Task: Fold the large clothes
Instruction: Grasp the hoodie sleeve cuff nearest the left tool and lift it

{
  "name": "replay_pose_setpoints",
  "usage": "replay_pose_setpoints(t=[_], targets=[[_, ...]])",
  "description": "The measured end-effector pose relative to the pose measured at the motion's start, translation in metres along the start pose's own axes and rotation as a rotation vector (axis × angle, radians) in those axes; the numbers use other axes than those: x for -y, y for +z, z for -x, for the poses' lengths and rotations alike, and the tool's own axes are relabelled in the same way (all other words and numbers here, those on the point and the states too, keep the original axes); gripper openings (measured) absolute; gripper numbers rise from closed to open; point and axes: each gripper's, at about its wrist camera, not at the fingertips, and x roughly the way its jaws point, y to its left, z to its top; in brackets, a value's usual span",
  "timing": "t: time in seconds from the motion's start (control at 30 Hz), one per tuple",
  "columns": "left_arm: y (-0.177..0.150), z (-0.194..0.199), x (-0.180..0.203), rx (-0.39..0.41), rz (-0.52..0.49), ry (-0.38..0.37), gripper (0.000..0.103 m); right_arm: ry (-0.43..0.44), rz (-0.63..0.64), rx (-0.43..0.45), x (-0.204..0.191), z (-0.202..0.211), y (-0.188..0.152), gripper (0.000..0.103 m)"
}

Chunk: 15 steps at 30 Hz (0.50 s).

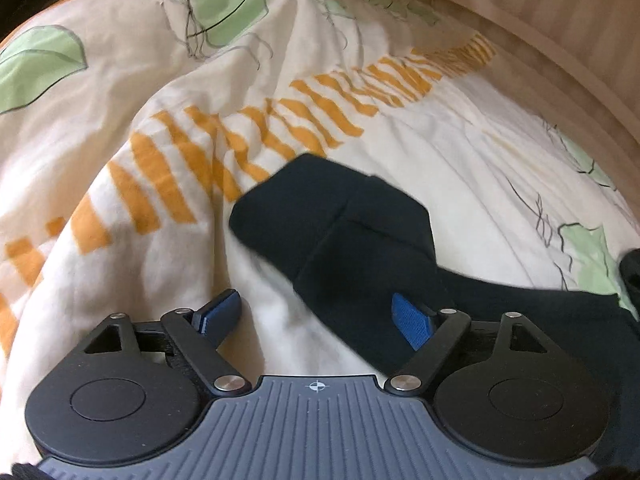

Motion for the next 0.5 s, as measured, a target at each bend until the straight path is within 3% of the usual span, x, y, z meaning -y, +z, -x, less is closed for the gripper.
replay_pose_setpoints(t=[0.17, 0.2, 0.3, 0.5], targets=[[0.01, -0.01, 0.002, 0.049, -0.012, -0.035, 0.07, -0.003, -0.005, -0.021, -0.001, -0.008, -0.003, 0.102], [0.01, -0.01, 0.0, 0.069, 0.01, -0.052, 0.061, -0.003, -0.006, -0.024, -0.002, -0.009, -0.004, 0.102], [0.01, -0.005, -0.006, 0.105, 0.066, -0.041, 0.022, -0.006, -0.004, -0.035, -0.003, -0.011, -0.007, 0.102], [0.023, 0.043, 0.0, 0.254, 0.073, -0.088, 0.017, -0.011, -0.009, -0.041, 0.001, -0.01, -0.01, 0.102]])
